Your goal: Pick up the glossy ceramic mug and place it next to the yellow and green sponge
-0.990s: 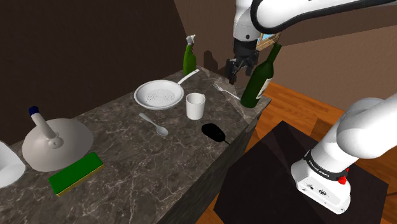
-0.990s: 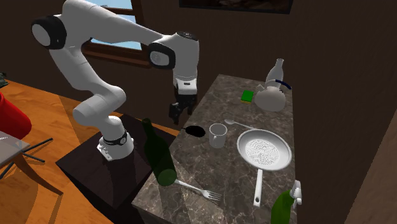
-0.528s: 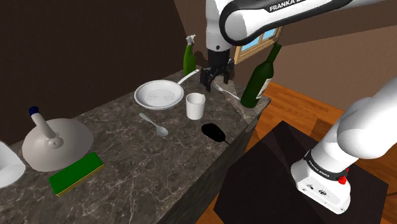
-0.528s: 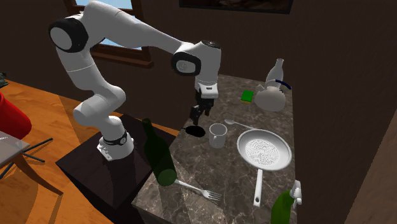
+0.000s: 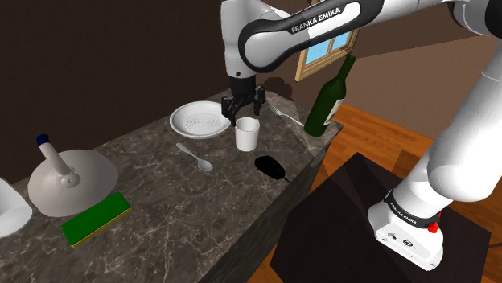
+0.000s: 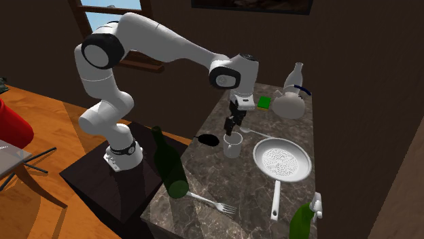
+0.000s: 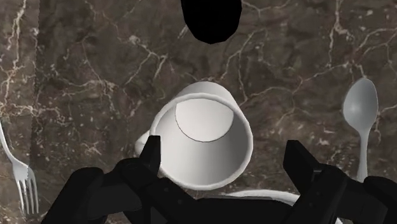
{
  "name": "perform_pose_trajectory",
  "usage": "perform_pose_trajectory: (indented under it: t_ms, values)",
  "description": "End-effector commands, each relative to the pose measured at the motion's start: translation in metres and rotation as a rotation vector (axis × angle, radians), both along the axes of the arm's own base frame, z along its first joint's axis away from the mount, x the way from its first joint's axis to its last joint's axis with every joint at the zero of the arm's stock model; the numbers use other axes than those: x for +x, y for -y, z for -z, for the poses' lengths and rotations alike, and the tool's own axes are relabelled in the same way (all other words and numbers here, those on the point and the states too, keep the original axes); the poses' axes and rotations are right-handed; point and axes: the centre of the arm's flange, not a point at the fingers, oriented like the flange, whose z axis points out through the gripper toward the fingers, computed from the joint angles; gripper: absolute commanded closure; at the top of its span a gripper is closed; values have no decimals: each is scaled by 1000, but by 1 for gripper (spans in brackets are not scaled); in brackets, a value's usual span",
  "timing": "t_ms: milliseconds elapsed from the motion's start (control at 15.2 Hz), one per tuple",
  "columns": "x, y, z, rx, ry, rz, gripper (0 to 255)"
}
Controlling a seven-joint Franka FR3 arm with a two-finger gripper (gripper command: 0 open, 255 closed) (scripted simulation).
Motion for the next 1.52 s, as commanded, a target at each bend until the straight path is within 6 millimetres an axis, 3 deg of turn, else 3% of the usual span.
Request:
perform_pose_trajectory:
  t_ms: [0, 528, 1056, 1122, 1452]
  values:
    - [16, -20, 10, 5, -3, 5, 0]
    - [15, -19, 51, 6, -3, 5, 0]
    - [15, -19, 51, 6, -3, 5, 0]
    - [15, -19, 51, 6, -3, 5, 255]
    - [15, -19, 51, 6, -3, 5, 255]
